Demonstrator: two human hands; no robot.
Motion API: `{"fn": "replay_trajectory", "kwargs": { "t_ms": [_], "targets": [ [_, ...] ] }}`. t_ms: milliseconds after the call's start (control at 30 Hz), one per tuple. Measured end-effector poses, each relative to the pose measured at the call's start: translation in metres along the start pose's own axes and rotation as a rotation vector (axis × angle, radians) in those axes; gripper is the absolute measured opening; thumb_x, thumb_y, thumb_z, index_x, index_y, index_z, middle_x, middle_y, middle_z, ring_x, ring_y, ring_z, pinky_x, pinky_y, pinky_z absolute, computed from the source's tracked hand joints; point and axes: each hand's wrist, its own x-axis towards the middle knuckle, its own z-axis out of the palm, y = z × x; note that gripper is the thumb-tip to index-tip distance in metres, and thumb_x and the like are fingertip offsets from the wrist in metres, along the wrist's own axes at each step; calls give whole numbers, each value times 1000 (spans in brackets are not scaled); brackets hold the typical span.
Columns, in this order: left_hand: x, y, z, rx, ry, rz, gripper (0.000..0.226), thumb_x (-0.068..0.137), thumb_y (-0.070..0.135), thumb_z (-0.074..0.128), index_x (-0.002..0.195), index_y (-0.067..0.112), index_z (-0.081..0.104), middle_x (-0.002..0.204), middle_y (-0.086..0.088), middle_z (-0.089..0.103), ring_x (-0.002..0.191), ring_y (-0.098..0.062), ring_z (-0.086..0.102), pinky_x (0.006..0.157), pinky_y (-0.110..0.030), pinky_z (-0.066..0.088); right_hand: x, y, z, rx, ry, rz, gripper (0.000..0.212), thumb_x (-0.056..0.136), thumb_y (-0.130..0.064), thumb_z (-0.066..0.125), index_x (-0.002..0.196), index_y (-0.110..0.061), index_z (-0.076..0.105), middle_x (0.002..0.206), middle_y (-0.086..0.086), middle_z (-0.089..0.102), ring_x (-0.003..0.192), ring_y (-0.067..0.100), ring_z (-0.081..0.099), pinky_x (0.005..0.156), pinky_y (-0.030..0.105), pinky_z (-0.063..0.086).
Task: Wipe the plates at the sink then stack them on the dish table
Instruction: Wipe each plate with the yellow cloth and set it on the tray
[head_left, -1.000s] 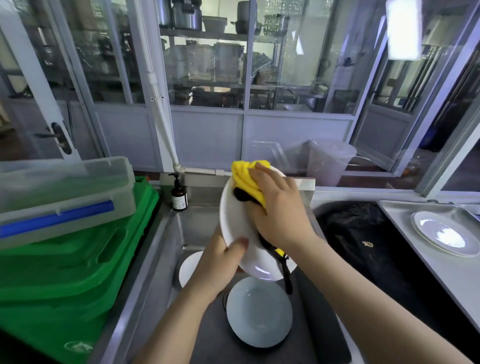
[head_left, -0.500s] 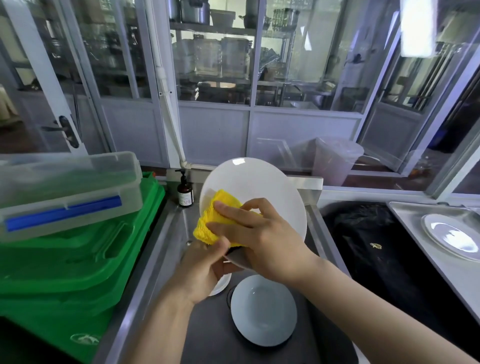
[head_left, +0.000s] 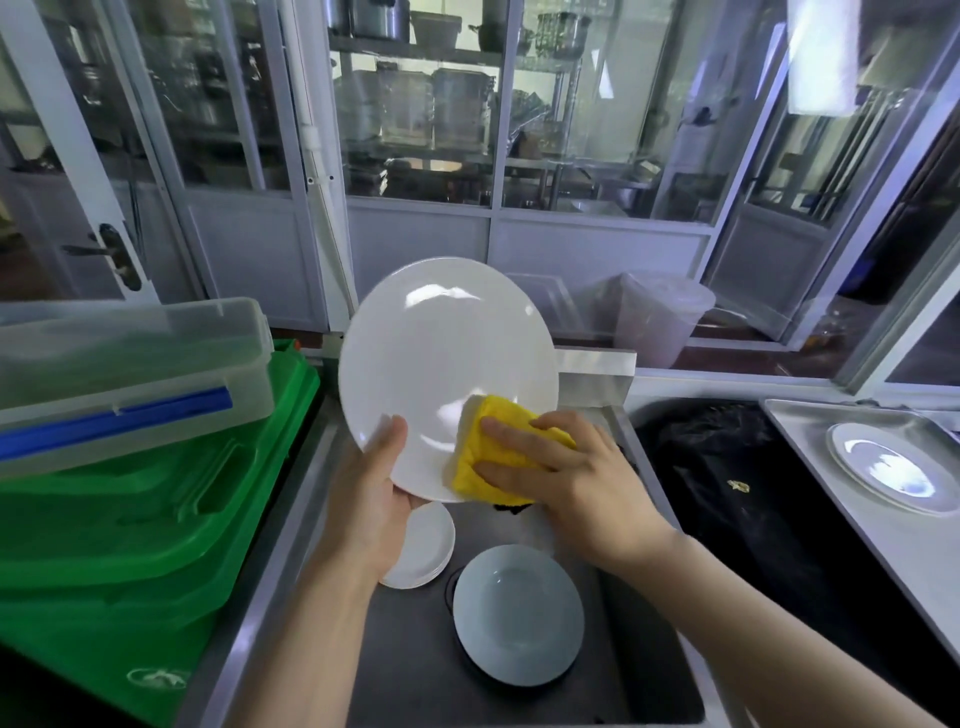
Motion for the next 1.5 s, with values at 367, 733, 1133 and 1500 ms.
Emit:
{"fn": "replay_trajectory", "kwargs": {
  "t_ms": [367,733,1133,1500],
  "targets": [
    [-11,0,8,722,-203,140,48,73,27,54,120,26,61,116,10,69,114,-11,60,100,-45,48,10,26,2,215,225,523,74,66,23,50,127,-18,61,145,-9,35,110,35,46,94,28,35],
    [-11,1,8,1419,-391,438,60,91,18,44,120,63,19,79,39,55,51,-6,52,42,-17,33,23,12,-20,1938,352,1147,76,58,-76,62,109,-21,72,116,11,69,107,30,65,90,46,53],
    [5,-6,-10,888,40,289,65,79,1,71,132,28,44,141,4,49,127,-15,49,102,-30,41,6,3,-22,1794,335,1377,17,81,-27,61,87,-11,66,74,7,63,58,25,56,54,26,43],
    [-4,8,-4,-326,-27,-256,45,77,24,61,120,15,63,101,-3,74,84,-14,72,61,-25,60,8,6,-19,1670,378,1167,44,72,-34,71,113,-21,66,108,8,71,98,29,67,81,44,55]
  ]
}}
